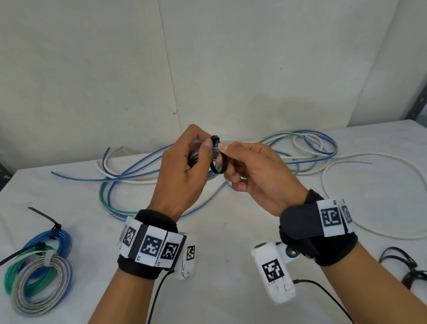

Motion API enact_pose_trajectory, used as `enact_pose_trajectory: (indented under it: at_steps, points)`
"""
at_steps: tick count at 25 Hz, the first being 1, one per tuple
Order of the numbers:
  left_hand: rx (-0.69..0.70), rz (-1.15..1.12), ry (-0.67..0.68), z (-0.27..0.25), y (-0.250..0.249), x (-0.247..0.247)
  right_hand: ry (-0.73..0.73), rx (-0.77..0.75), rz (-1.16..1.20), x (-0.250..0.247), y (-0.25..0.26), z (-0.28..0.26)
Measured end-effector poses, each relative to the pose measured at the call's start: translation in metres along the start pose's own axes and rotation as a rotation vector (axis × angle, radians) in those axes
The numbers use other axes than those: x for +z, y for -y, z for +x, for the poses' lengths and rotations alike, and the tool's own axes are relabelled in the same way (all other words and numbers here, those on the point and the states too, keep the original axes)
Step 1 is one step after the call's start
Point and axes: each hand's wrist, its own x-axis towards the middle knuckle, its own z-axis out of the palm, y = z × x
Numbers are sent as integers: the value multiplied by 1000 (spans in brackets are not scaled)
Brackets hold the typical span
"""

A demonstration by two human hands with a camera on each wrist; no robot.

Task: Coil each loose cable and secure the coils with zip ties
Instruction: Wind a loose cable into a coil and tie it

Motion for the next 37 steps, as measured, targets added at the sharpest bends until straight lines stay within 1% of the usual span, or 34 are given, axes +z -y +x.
enact_pose_trajectory:
  at_steps: [2, 5, 9, 11, 13, 17, 23, 26, 27, 28, 29, 31, 34, 35, 36, 37]
  points:
    - [22, 7, 6, -1, -3, 5, -24, 1, 18, -5, 2, 2]
    - [26, 12, 24, -3, -3, 9, -40, -48, -62, -11, 2, 4]
    - [-47, -72, 45, -2, 6, 6, -132, -130, -210, -15, -4, 8]
    - [-83, -106, 95, -3, 6, 5, -132, -180, -259, -17, -4, 9]
    - [-105, -123, 145, -3, 3, 8, -107, -208, -243, -20, -5, 10]
    - [-150, -196, 173, -3, 4, 9, -103, -120, -71, -24, -8, 16]
    - [-182, -247, 276, -6, -1, 19, -308, -106, 6, -49, -10, 33]
    - [-182, -344, 328, -9, -18, 22, -485, -98, 169, -79, -9, 43]
    - [-189, -372, 330, -11, -25, 22, -519, -89, 191, -92, -5, 43]
    - [-194, -386, 319, -10, -29, 20, -512, -90, 153, -99, -1, 42]
    - [-194, -396, 304, -8, -31, 17, -474, -106, 81, -102, 3, 39]
    - [-206, -406, 277, -4, -26, 16, -334, -151, -67, -89, 6, 29]
    - [-270, -432, 240, -3, -14, 16, -98, -131, -214, -56, 6, 18]
    - [-294, -436, 226, -4, -10, 15, -65, -117, -268, -48, 3, 17]
    - [-304, -429, 210, -4, -7, 14, -78, -105, -328, -42, 0, 18]
    - [-301, -411, 191, -4, -5, 13, -126, -95, -380, -40, -4, 19]
